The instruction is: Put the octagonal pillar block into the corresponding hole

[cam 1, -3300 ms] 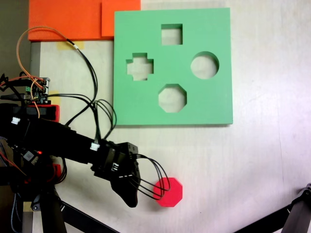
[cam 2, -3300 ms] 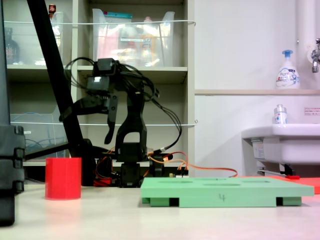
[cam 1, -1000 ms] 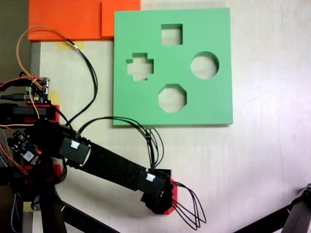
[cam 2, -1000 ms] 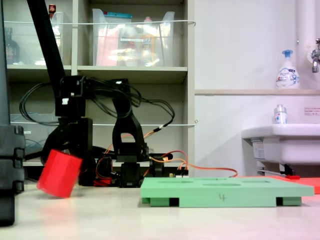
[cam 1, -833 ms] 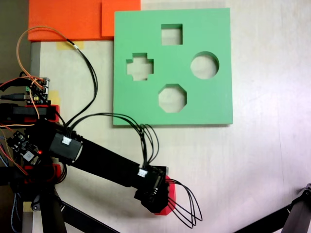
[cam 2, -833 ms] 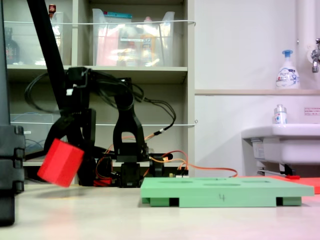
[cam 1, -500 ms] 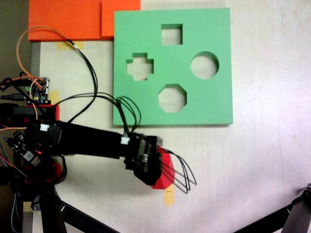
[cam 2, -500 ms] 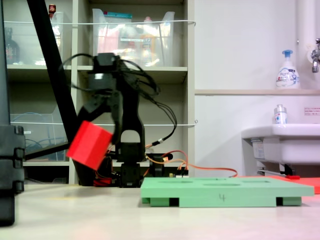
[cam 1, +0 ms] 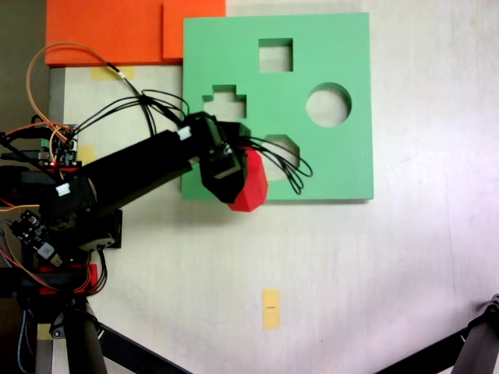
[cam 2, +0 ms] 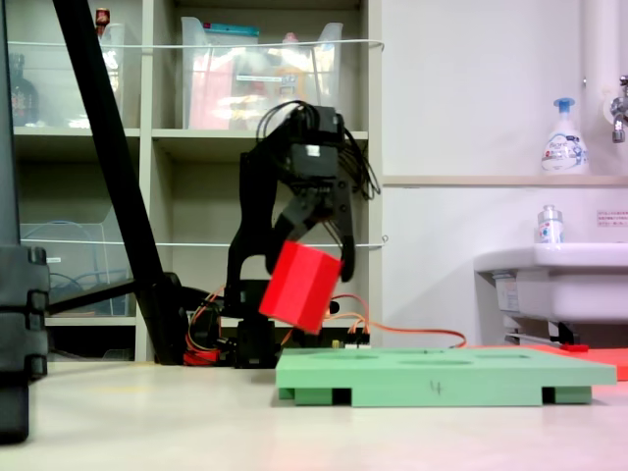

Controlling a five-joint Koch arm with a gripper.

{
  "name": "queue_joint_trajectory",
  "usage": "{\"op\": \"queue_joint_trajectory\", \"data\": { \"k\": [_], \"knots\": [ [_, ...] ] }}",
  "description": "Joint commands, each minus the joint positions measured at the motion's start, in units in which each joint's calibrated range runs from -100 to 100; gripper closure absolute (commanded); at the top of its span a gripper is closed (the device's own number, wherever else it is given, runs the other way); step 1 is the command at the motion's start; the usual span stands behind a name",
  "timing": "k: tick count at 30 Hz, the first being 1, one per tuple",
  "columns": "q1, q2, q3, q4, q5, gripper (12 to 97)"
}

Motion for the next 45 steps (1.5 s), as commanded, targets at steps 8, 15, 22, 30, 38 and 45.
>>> {"op": "queue_joint_trajectory", "data": {
  "k": [8,15,22,30,38,45],
  "knots": [
    [2.1,10.2,7.0,3.7,3.5,70.5],
    [2.2,21.0,17.0,3.7,3.5,70.5],
    [2.1,26.4,23.3,3.7,3.4,70.5],
    [2.0,28.2,25.1,3.7,3.4,70.5],
    [2.0,32.0,27.1,3.7,4.0,70.5],
    [2.0,36.6,30.4,3.8,4.5,70.5]
  ]
}}
